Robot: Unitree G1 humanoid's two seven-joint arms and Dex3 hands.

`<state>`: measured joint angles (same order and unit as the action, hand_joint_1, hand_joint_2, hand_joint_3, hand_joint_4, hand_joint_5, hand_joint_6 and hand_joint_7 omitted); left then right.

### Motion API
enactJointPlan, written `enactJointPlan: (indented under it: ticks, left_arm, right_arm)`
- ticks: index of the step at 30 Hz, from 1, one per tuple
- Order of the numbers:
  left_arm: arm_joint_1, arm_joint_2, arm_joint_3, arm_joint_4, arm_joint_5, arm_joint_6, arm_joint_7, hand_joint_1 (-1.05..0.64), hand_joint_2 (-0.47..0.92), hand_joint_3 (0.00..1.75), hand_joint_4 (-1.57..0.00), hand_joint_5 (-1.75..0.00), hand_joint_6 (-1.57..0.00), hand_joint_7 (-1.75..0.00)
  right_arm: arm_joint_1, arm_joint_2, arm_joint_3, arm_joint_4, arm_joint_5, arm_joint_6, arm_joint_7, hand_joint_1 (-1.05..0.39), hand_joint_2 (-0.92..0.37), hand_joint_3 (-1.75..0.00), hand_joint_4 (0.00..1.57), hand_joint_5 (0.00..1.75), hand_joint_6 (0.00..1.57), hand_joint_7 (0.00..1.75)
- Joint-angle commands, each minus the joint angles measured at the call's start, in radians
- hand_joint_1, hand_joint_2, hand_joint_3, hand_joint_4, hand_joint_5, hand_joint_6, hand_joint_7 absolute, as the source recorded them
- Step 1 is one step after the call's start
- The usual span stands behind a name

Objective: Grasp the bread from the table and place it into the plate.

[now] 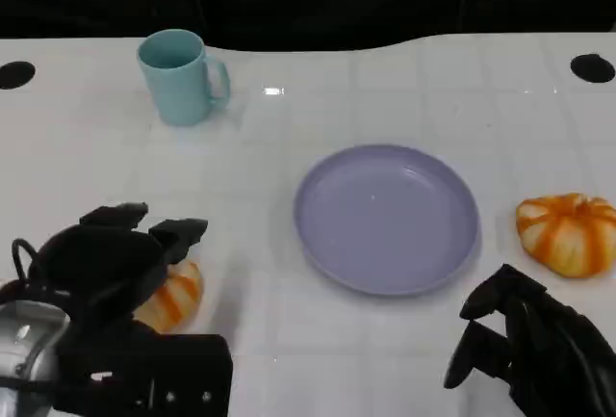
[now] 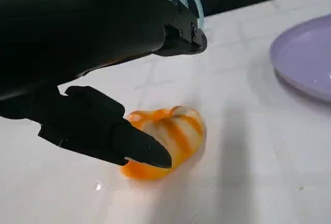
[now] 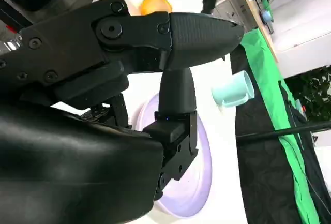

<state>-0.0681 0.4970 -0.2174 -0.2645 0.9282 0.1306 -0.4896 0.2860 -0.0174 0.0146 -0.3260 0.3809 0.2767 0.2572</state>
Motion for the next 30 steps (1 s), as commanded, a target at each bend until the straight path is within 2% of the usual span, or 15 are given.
enactJointPlan:
  ticks: [1,10,17,25,28,30]
  left_arm:
    - [-0.056,0.02,-0.03,0.076,0.008,0.021,-0.037,-0.32,0.79,0.01,-0.01,-0.04,-0.15,0.0]
    - [-0.17,-0.005,-0.101,0.299,-0.015,0.028,-0.022,-0.39,0.79,0.0,-0.01,-0.03,-0.13,0.0]
    - [-0.221,-0.031,-0.141,0.488,-0.046,-0.012,0.094,-0.4,0.8,0.0,-0.03,-0.04,-0.13,0.0]
    - [-0.286,-0.043,-0.174,0.656,-0.105,-0.063,0.148,-0.45,0.82,0.01,-0.04,-0.04,-0.15,-0.01]
    - [-0.288,-0.048,-0.169,0.685,-0.136,-0.08,0.177,-0.42,0.84,0.01,-0.08,-0.06,-0.18,-0.02]
    - [-0.287,-0.056,-0.155,0.719,-0.17,-0.103,0.217,-0.32,0.88,0.03,-0.23,-0.14,-0.3,-0.07]
  right_arm:
    - [0.002,-0.012,-0.007,-0.002,0.003,-0.007,0.006,-0.54,-0.92,-0.49,0.64,1.75,0.44,1.68]
    - [0.004,-0.013,-0.007,-0.007,-0.004,-0.009,0.004,-0.55,-0.92,-0.48,0.62,1.75,0.43,1.68]
    - [0.005,-0.01,-0.01,-0.006,0.003,-0.006,0.003,-0.53,-0.92,-0.49,0.63,1.75,0.44,1.7]
    - [0.008,-0.008,-0.01,-0.014,0.005,0.003,-0.003,-0.54,-0.92,-0.47,0.63,1.75,0.44,1.69]
    - [0.006,-0.01,-0.01,-0.01,0.004,-0.002,0.0,-0.53,-0.92,-0.47,0.64,1.75,0.44,1.7]
    - [0.006,-0.012,-0.011,-0.008,0.002,-0.006,0.002,-0.53,-0.92,-0.48,0.64,1.75,0.44,1.7]
